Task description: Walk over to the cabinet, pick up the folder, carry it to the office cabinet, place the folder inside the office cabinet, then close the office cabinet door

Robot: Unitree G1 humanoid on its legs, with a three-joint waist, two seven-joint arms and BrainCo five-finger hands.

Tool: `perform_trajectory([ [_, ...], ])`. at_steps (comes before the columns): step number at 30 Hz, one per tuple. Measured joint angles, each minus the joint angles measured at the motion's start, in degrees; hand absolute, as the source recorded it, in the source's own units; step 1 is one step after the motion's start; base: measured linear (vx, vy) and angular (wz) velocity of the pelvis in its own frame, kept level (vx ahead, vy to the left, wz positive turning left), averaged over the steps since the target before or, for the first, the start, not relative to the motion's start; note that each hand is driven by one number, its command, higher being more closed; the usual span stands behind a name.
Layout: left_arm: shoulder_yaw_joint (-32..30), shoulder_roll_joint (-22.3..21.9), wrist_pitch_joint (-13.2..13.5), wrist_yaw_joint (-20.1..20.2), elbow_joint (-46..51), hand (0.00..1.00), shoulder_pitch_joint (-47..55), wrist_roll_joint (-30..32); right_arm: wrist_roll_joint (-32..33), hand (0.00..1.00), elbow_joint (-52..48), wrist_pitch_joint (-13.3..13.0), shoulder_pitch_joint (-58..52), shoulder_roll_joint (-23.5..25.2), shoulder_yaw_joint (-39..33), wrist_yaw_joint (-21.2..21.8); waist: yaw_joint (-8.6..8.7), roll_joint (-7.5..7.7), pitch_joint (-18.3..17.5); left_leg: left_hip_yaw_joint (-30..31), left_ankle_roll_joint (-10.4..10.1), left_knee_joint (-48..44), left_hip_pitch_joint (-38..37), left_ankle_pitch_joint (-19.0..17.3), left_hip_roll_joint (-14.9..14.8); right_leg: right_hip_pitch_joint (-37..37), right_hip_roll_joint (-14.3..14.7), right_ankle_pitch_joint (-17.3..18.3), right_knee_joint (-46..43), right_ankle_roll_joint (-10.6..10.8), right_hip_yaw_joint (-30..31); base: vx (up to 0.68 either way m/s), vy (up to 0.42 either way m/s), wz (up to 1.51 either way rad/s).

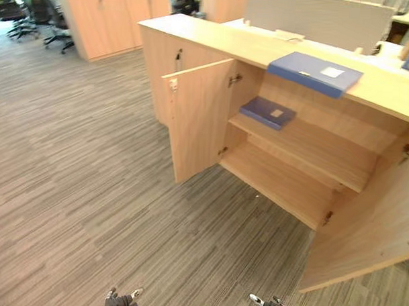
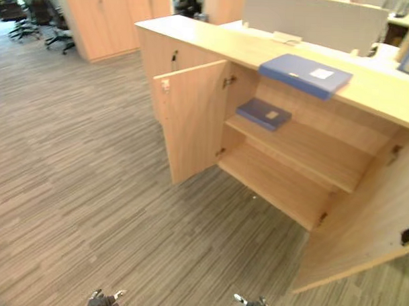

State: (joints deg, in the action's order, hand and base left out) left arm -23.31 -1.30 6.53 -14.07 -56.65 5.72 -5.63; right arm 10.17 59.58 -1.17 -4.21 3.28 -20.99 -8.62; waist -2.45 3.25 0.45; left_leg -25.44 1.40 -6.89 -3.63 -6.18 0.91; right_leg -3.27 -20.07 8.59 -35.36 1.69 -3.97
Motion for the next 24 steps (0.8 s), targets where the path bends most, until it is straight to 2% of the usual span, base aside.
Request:
perform_trajectory([
  [3, 2.33, -0.04, 0.01, -0.13, -0.09, 0.0, -1.0, -0.02, 1.14, 0.0, -0.58, -0.42, 0.43, -0.18, 1.03, -0.35, 0.85, -0.74, 0.41, -0.8, -0.46, 2.46, -1.51, 0.18, -1.63, -1.32, 0.75, 2.64, -0.64, 2.2, -5.85, 0.03, -0.06, -0.55],
  [4, 4.26, -0.11, 0.02, -0.25, -0.24, 0.0, -1.33, -0.16, 2.32, 0.0, -0.43, -0.63, 1.34, -0.63, 1.01, -0.5, 1.15, -1.52, 1.17, -1.97, -1.2, 3.95, -2.71, -0.18, -3.35, -3.64, 3.15, 5.51, -0.86, 2.72, -8.38, -0.01, -0.156, -0.73],
  [5, 4.82, -0.17, 0.06, -0.34, -0.43, 0.0, -1.68, -0.27, 2.51, 0.0, -0.39, -0.75, 2.19, -0.87, 0.92, -0.6, 1.4, -1.88, 2.12, -2.47, -1.98, 4.3, -3.91, -0.57, -4.38, -4.98, 4.72, 6.41, -0.66, 2.47, -10.22, -0.02, -0.184, -0.76],
  [6, 5.17, -0.12, 0.11, -0.48, -0.74, 0.0, -2.01, -0.37, 2.82, 0.0, -0.4, -0.89, 2.39, -0.99, 0.92, -0.64, 1.46, -1.89, 2.69, -2.52, -2.56, 4.56, -4.71, -0.95, -4.81, -5.86, 5.7, 6.65, -0.27, 2.09, -11.5, -0.02, -0.252, -0.59],
  [7, 5.54, 0.06, 0.17, -0.57, -1.9, 0.0, -3.16, -0.43, 3.5, 0.0, -0.42, -1.31, 2.52, -1.08, 0.81, -0.8, 1.46, -1.53, 4.08, -2.42, -3.54, 4.76, -6.39, -1.47, -5.46, -7.12, 8.31, 6.41, 3.84, 1.82, -13.52, -0.01, -0.273, -0.35],
  [8, 5.94, 0.12, 0.2, -0.52, -2.1, 0.0, -3.52, -0.4, 3.48, 0.0, -0.25, -1.29, 2.21, -1.0, 0.72, -1.06, 1.82, -0.75, 4.69, -2.08, -4.01, 4.93, -7.58, -1.62, -4.99, -7.15, 8.77, 4.84, 6.84, -1.43, -14.19, 0.02, -0.284, -0.1],
  [9, 6.51, -0.36, 0.12, -0.46, -2.41, 0.0, -3.72, -0.4, 3.53, 0.0, 0.14, -1.23, 1.83, -1.59, 0.09, -1.09, 2.24, -0.78, 4.74, -1.46, -4.63, 5.24, -8.19, -1.46, -5.1, -6.22, 9.0, 5.68, 6.71, -1.76, -15.14, 0.17, -0.254, 0.09],
  [10, 6.86, -1.71, 0.18, -0.33, -2.24, 0.0, -3.76, -0.16, 3.5, 0.0, 1.39, -1.14, 1.37, -2.54, -1.27, -1.15, 2.3, -2.07, 4.34, 1.29, -5.08, 6.15, -8.79, -1.22, -5.27, -5.41, 10.47, 6.2, 7.9, -1.66, -16.08, 0.21, -0.229, 0.04],
  [12, 7.82, -2.02, 0.03, 0.41, -2.26, 0.0, -3.94, 0.98, 3.41, 0.0, 1.46, -1.12, 0.95, -2.68, -2.56, -1.13, 2.45, -2.93, 4.73, 3.29, -5.4, 6.7, -8.73, -0.84, -6.49, -5.01, 13.37, 6.72, 8.75, -2.89, -16.7, 0.22, -0.202, -0.14],
  [16, 7.51, -2.4, -0.48, 1.7, -2.1, 0.0, -4.23, 3.29, 3.4, 0.0, 1.23, -1.13, -0.34, -2.2, -2.56, -1.11, 2.77, -2.81, 5.45, 2.23, -6.63, 6.08, -11.58, -0.42, -9.6, -0.52, 16.46, 7.24, 11.55, -4.19, -19.24, 0.17, -0.18, -0.02],
  [17, 7.39, -2.42, -0.65, 2.15, -2.1, 0.0, -4.19, 3.89, 3.4, 0.0, 1.01, -1.13, -0.44, -1.96, -2.51, -1.04, 2.95, -2.82, 5.42, 1.6, -7.3, 3.65, -11.46, -1.04, -10.28, 0.9, 17.0, 7.27, 13.11, -4.26, -19.16, 0.22, -0.118, -0.11],
  [19, 6.18, -2.48, -0.89, 2.65, -1.3, 0.0, -3.94, 4.46, 3.4, 0.0, 0.78, -1.14, -0.48, -1.64, -2.64, -0.92, 2.97, -2.85, 5.49, 0.55, -7.2, -4.4, -9.29, -3.48, -11.87, 3.35, 17.62, 7.19, 16.1, -4.4, -18.56, 0.24, -0.124, -0.15],
  [20, 4.25, -2.54, -1.02, 2.89, -0.11, 0.0, -3.53, 4.55, 3.41, 0.0, 0.74, -1.14, -0.64, -1.71, -2.54, -0.81, 3.07, -2.95, 5.47, 0.63, -6.36, -13.62, -6.61, -5.76, -13.99, 4.94, 18.47, 7.11, 17.86, -4.52, -17.83, 0.21, -0.102, -0.38],
  [21, 1.6, -2.59, -1.07, 3.19, 1.41, 0.0, -3.03, 4.54, 3.42, 0.0, 0.71, -1.15, -0.68, -1.72, -2.51, -0.58, 2.84, -3.14, 5.53, 1.32, -5.7, -25.35, -2.93, -6.52, -17.27, 6.67, 19.59, 7.11, 19.17, -4.53, -16.82, 0.22, -0.087, -0.49],
  [22, 0.51, -2.62, -1.09, 3.21, 1.95, 0.0, -2.65, 4.5, 3.45, 0.0, 0.63, -1.17, -0.76, -1.82, -2.48, -0.52, 2.77, -3.59, 5.66, 1.95, -5.15, -30.93, -1.28, -6.09, -19.01, 7.73, 20.44, 7.11, 19.76, -4.55, -16.09, 0.23, -0.025, -0.69],
  [23, -0.7, -2.67, -1.13, 3.22, 2.17, 0.0, -1.95, 4.3, 3.55, 0.0, 0.59, -1.18, -0.89, -2.31, -2.5, -0.46, 2.63, -4.86, 5.88, 4.09, -5.02, -40.37, 1.36, -3.61, -22.19, 10.06, 22.18, 7.13, 21.32, -4.64, -14.31, 0.2, 0.024, -0.78],
  [24, -0.85, -2.32, -1.15, 3.14, 2.21, 0.0, -1.46, 3.31, 3.56, 0.0, 0.64, -1.18, -0.95, -2.37, -2.28, -0.5, 2.05, -4.56, 5.74, 5.66, -5.49, -48.41, 4.59, -0.4, -24.12, 12.3, 22.78, 7.21, 22.94, -5.0, -12.37, 0.26, 0.077, -0.77],
])
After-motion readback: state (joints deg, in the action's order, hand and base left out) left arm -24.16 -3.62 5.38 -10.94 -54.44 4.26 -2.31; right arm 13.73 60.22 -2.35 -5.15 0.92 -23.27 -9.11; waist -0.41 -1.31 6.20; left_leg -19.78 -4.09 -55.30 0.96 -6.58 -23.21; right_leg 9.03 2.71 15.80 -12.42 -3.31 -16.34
